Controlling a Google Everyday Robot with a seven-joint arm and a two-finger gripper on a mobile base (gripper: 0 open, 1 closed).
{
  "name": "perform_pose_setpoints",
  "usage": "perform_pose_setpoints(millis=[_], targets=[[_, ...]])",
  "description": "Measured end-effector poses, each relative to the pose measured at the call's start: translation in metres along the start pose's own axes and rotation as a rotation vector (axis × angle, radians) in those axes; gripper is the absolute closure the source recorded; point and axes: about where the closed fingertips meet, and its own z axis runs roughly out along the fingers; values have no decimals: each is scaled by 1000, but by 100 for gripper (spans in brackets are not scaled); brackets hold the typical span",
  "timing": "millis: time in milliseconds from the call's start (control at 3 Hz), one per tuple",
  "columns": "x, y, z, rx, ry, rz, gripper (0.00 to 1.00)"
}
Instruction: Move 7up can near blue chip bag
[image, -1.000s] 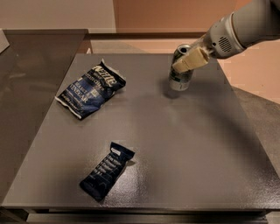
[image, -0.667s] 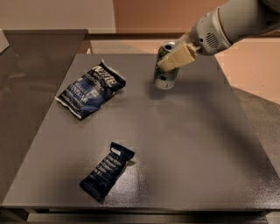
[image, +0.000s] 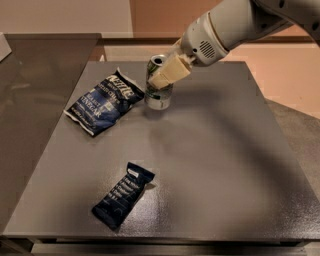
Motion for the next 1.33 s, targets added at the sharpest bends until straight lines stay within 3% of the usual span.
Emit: perform_pose_setpoints(millis=[333,667,1333], targets=[[-8,14,23,-42,25,-42,100],[-13,28,41,-61,58,-97,81],[-16,41,68,-82,94,-147,35]])
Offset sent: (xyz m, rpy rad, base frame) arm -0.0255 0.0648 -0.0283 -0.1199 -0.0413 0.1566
